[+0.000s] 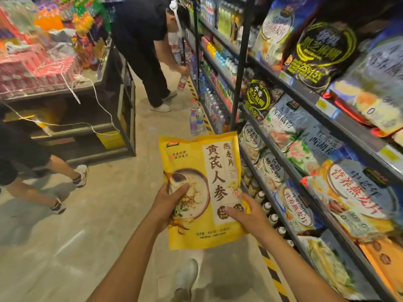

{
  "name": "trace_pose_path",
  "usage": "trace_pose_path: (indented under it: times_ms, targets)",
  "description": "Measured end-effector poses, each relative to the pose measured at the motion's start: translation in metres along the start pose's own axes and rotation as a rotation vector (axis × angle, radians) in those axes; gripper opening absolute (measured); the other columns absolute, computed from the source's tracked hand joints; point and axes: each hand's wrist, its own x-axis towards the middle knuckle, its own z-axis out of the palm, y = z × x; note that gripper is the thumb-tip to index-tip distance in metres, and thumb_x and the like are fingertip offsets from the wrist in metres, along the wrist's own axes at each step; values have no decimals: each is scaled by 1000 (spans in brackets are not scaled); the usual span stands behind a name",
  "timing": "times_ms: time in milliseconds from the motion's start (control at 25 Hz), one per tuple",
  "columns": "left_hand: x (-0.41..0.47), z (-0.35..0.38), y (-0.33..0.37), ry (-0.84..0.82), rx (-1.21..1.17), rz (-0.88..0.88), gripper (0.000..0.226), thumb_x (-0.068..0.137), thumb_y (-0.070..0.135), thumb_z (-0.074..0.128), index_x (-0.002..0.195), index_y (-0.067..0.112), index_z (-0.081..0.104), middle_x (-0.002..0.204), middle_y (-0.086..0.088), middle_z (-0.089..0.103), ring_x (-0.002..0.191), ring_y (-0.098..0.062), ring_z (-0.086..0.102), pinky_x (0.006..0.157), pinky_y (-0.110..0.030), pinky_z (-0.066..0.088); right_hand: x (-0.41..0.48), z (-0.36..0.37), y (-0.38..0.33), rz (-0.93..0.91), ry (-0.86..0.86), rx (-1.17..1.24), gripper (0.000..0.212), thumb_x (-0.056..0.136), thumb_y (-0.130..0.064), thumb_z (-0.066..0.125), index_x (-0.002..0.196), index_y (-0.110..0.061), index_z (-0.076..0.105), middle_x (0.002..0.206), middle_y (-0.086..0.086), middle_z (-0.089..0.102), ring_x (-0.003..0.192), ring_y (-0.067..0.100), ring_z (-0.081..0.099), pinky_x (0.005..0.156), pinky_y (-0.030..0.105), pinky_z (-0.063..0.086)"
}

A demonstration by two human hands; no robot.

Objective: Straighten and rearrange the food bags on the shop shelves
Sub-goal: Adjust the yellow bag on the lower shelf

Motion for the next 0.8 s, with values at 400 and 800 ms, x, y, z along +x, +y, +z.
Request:
trace_pose_path:
  times_ms: [400,800]
  targets:
    - [144,110,69,-547,206,-37,32,95,22,73,126,23,64,113,-4,80,103,-26,77,86,-42,61,23,-32,-28,-9,505,234,69,68,-44,95,129,-37,65,123,-6,76,110,17,75,94,48,61]
    - [110,287,43,-1078,380,-114,88,61,52,96,138,29,60,128,0,75,117,-27,71,100,-52,56,-83,-102,-14,-59,1038,337,47,82,-13,86,116,-38,65,102,-17,79,91,2,77,70,22,61]
